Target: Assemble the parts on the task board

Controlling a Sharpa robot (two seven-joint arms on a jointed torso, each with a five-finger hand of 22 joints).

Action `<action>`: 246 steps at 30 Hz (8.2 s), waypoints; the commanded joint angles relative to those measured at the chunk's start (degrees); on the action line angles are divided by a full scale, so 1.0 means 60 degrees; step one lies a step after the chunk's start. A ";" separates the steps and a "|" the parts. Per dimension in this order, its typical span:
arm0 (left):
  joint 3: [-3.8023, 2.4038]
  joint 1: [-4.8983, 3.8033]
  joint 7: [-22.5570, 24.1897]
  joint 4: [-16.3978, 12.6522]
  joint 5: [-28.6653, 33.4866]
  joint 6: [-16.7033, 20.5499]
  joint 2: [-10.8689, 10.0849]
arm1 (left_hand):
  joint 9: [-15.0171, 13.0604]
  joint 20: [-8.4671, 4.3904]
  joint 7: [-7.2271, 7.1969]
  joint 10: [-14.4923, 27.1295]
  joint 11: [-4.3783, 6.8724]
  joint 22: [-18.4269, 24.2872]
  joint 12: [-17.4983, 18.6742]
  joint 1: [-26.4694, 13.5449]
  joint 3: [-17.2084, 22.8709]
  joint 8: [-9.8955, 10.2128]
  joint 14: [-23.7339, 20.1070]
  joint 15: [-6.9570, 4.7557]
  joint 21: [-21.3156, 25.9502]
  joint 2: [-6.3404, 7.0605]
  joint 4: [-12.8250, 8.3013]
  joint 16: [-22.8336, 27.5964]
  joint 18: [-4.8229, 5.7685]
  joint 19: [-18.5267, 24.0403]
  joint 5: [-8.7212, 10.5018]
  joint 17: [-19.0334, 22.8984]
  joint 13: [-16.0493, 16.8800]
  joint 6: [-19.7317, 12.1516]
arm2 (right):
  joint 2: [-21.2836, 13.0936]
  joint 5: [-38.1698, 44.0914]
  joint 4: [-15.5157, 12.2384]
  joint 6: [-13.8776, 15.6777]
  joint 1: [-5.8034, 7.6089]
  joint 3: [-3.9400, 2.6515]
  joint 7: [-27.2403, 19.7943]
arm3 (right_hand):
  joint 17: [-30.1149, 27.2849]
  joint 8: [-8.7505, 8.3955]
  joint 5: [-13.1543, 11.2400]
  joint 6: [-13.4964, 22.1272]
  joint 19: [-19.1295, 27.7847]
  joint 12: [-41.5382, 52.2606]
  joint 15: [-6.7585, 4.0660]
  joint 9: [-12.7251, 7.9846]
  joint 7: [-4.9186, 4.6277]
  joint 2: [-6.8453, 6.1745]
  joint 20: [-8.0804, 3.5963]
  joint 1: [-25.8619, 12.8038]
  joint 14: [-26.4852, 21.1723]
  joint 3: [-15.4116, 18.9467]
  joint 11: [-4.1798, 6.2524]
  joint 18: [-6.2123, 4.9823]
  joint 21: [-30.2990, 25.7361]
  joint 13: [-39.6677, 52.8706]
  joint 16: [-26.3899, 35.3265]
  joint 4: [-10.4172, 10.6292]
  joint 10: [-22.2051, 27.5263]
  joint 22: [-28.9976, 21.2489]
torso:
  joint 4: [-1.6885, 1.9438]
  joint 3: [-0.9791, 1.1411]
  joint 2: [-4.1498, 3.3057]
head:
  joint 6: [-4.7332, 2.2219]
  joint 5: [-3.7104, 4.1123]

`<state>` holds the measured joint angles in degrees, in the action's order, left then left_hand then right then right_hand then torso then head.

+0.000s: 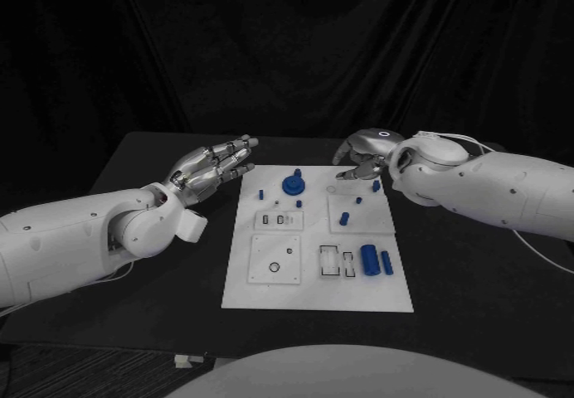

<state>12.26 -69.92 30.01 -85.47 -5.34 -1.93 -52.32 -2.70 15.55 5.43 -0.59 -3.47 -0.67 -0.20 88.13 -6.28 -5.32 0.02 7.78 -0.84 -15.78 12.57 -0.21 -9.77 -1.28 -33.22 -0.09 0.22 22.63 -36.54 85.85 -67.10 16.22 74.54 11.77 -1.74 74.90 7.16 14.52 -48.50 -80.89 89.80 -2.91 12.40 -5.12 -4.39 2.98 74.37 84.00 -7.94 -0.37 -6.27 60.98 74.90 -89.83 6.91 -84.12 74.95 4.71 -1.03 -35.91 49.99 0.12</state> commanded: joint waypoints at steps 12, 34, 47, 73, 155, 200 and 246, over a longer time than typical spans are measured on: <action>-0.0009 0.0134 0.0163 0.0006 0.0005 -0.0162 -0.0036 | 0.0000 0.0079 0.0072 0.0009 -0.0070 -0.0012 -0.0041 0.0054 0.0089 -0.0032 0.0005 0.0082 -0.0050 0.0030 0.0001 0.0024 -0.0088 -0.0009 -0.0034 0.0009 0.0009 -0.0030 | -0.1266 0.0005 -0.0295 0.0223 -0.0063 0.0008 0.0536 | 0.2516 -0.0007 0.0185 0.0324 -0.0079 0.0034 -0.0075 0.0046 0.0037 -0.0081 -0.0002 0.0134 0.1001 0.0072 0.0079 0.0175 -0.0003 0.2516 -0.0029 0.0125 -0.0981 0.1227 | -0.0092 -0.0007 0.0069 | 0.0002 0.0024; -0.0009 0.0195 0.0158 -0.0056 0.0005 -0.0139 -0.0153 | 0.0000 0.0080 0.0073 0.0009 -0.0071 -0.0012 -0.0041 0.0073 0.0135 -0.0032 0.0005 0.0084 -0.0051 0.0025 -0.0025 0.0024 -0.0087 -0.0009 -0.0057 0.0009 0.0009 -0.0034 | -0.1098 -0.0001 0.0447 0.0319 -0.0514 0.0010 0.0437 | 0.2516 0.0067 -0.0628 0.0715 -0.0055 0.0034 -0.0055 0.0195 -0.0003 -0.0424 0.0010 0.0147 0.1001 0.0193 0.0051 0.0155 -0.0192 0.2516 -0.0029 0.0907 -0.0981 0.1269 | -0.0101 -0.0014 0.0114 | 0.0002 -0.0056; -0.0009 0.0198 0.0159 -0.0054 0.0005 -0.0148 -0.0156 | 0.0000 0.0080 0.0073 0.0009 -0.0071 -0.0012 -0.0041 0.0073 0.0135 -0.0032 0.0005 0.0084 -0.0051 0.0025 -0.0025 0.0024 -0.0087 -0.0009 -0.0057 0.0009 0.0009 -0.0034 | -0.0964 -0.0001 0.0627 0.0194 -0.0576 0.0010 0.0432 | 0.2516 0.0108 -0.0829 0.0809 -0.0047 0.0034 -0.0042 0.0228 -0.0022 -0.0521 0.0024 0.0338 0.1001 0.0188 0.0035 0.0148 -0.0276 0.2516 -0.0029 0.1192 -0.0981 0.1280 | -0.0091 -0.0014 0.0105 | 0.0002 -0.0033; -0.0009 0.0215 0.0150 -0.0013 0.0004 -0.0192 -0.0155 | 0.0000 0.0082 0.0079 0.0009 -0.0078 -0.0009 -0.0041 0.0086 0.0173 -0.0033 0.0005 0.0084 -0.0047 0.0032 -0.0050 0.0024 -0.0086 -0.0004 -0.0083 0.0009 0.0009 -0.0037 | -0.1138 -0.0005 0.0305 0.0222 -0.0674 0.0010 0.0322 | 0.2516 0.0278 -0.1359 0.0736 -0.0081 0.0034 -0.0037 0.0301 -0.0024 -0.0736 0.0031 0.0291 0.1001 0.0360 0.0032 0.0150 -0.0313 0.2516 -0.0029 0.1627 -0.0981 0.1310 | -0.0097 -0.0018 0.0116 | 0.0002 -0.0048; -0.0009 0.0254 0.0043 0.0031 0.0004 -0.0316 -0.0087 | 0.0000 0.0086 0.0094 0.0004 -0.0097 -0.0010 -0.0046 0.0106 0.0249 -0.0035 0.0006 0.0087 -0.0050 0.0031 -0.0091 0.0022 -0.0085 -0.0006 -0.0110 0.0008 0.0012 -0.0044 | -0.0586 0.0001 -0.2168 0.1404 -0.0575 0.0005 0.0489 | 0.2516 0.1436 0.2264 -0.0818 -0.0055 0.0034 -0.0017 0.1473 -0.0027 -0.0139 0.0001 0.1281 0.1001 -0.0274 -0.0048 0.0100 -0.0809 0.2516 -0.0029 0.0572 -0.0981 0.1244 | -0.0086 -0.0017 0.0115 | 0.0002 -0.0139; -0.0009 0.0261 0.0030 0.0015 -0.0111 -0.0395 -0.0081 | 0.0000 0.0087 0.0098 0.0004 -0.0102 -0.0010 -0.0046 0.0112 0.0268 -0.0035 0.0006 0.0090 -0.0050 0.0031 -0.0103 0.0022 -0.0086 -0.0007 -0.0113 0.0008 0.0012 -0.0045 | 0.0934 0.0426 -0.1662 -0.0159 -0.1302 0.0004 0.1335 | 0.2516 0.1228 0.2130 -0.0603 -0.0009 0.0034 0.0138 0.1490 -0.0182 -0.0179 0.0124 0.1094 0.1001 -0.0326 -0.0227 0.0053 -0.1136 0.2516 -0.0029 0.0469 -0.0981 0.1163 | -0.0090 -0.0021 0.0114 | 0.0002 -0.0280; -0.0011 0.0263 0.0139 -0.0005 -0.0162 -0.0124 -0.0132 | 0.0002 0.0100 0.0108 0.0006 -0.0107 -0.0013 -0.0045 0.0136 0.0357 -0.0032 0.0006 0.0106 -0.0057 0.0144 -0.0210 0.0022 -0.0086 -0.0015 -0.0046 0.0008 0.0011 -0.0074 | 0.0592 0.0426 -0.2043 0.1428 -0.1195 0.0002 0.0728 | 0.2516 -0.0223 -0.1927 0.1807 -0.0013 0.0034 0.0053 0.0010 -0.0238 -0.1334 0.0091 0.0410 0.1001 0.0810 -0.0113 -0.0004 -0.1608 0.2516 -0.0029 0.1683 -0.0981 0.1100 | -0.0095 -0.0021 0.0119 | 0.0002 -0.0290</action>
<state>12.27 -68.42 29.53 -85.27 -6.00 -3.57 -53.06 -2.70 15.76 5.85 -0.52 -3.80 -0.67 -0.20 88.80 -4.23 -5.32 0.08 8.13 -0.84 -15.11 11.46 -0.21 -9.76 -1.50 -33.56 -0.10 0.21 22.21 -32.75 88.03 -78.87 18.55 66.96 11.88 4.31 74.90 5.56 3.22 -37.16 -80.67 89.80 -2.44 12.43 -6.52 -12.48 3.60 77.37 84.04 -3.44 -1.44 -6.27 51.42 74.94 -89.83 17.07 -83.92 74.94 4.13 -1.14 -35.21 49.99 -1.60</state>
